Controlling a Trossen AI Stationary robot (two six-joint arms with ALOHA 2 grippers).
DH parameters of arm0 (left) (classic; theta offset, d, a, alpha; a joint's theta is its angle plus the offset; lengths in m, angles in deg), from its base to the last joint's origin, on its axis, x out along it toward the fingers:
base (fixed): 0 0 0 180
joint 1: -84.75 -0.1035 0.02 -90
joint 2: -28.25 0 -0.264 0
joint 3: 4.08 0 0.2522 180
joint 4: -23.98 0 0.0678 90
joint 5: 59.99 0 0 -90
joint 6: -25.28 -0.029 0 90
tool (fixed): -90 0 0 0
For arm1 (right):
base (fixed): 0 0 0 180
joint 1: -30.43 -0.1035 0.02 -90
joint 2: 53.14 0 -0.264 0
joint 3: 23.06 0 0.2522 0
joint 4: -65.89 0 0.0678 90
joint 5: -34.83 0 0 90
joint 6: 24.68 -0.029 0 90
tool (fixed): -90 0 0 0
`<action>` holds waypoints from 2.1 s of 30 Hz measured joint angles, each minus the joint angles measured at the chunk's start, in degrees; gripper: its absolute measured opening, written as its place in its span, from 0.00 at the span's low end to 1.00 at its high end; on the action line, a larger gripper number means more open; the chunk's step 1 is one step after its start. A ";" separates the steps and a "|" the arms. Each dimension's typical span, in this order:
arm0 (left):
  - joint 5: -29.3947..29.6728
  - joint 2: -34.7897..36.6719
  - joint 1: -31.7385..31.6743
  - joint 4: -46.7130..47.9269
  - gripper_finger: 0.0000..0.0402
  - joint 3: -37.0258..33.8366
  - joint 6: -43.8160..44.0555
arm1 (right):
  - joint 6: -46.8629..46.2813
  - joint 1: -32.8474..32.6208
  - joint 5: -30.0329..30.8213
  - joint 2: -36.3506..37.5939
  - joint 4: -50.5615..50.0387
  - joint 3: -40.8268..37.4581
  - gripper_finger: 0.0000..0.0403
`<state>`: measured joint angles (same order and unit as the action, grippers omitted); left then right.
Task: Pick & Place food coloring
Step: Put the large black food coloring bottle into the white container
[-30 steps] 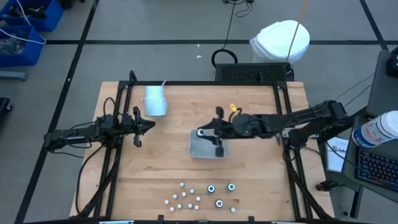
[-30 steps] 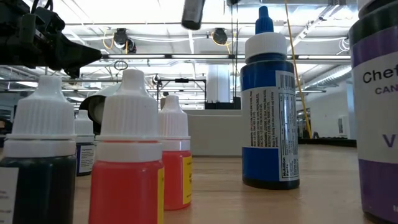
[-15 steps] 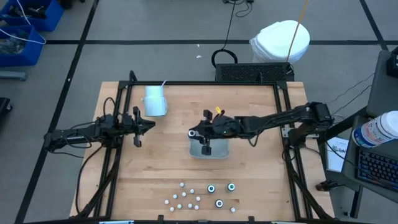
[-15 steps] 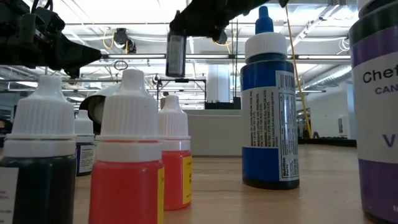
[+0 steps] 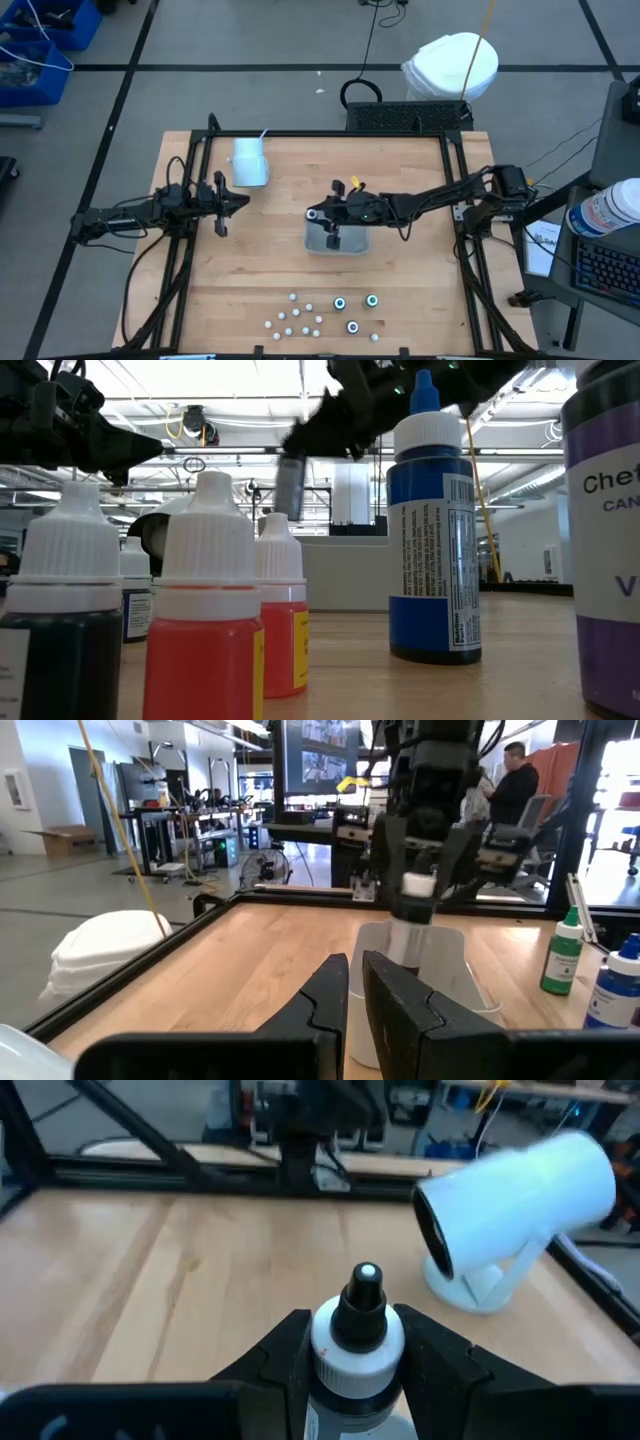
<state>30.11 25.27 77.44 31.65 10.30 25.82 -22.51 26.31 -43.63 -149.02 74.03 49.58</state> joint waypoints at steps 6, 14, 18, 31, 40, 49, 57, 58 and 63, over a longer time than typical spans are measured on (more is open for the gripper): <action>0.22 -0.13 0.00 -0.03 0.10 0.00 -0.26 | -1.44 0.04 0.40 -0.07 -0.85 -0.71 0.28; 0.44 -0.13 0.02 -0.11 0.10 0.00 -0.23 | -3.60 0.15 0.62 -0.08 -1.88 -0.71 0.28; 0.44 -0.13 0.02 -0.11 0.10 0.00 -0.24 | -4.52 0.15 0.45 -1.39 -2.02 -0.71 0.28; 0.45 -0.13 0.02 -0.12 0.10 0.00 -0.38 | -6.06 1.55 0.63 -6.83 0.97 -0.69 0.28; 0.44 -0.13 0.00 0.20 0.10 0.00 -0.37 | -6.89 1.51 1.93 -9.02 3.02 -0.66 0.28; 0.45 -0.13 0.00 0.22 0.10 0.00 -0.33 | -7.60 1.42 1.91 -9.08 2.49 -0.69 0.28; 0.46 -0.13 0.01 0.22 0.10 0.00 -0.30 | -9.81 1.40 1.98 -9.07 9.90 -5.11 0.28; 0.44 -0.13 0.00 0.24 0.10 0.00 -0.30 | -10.31 1.40 1.97 -9.07 11.56 -5.97 0.28; 0.44 -0.12 0.02 0.23 0.10 0.00 -0.30 | -10.54 1.42 2.11 -9.09 13.68 -8.27 0.29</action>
<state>30.55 25.15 77.46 31.88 10.30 25.51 -33.04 27.73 -41.53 -158.11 87.71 41.31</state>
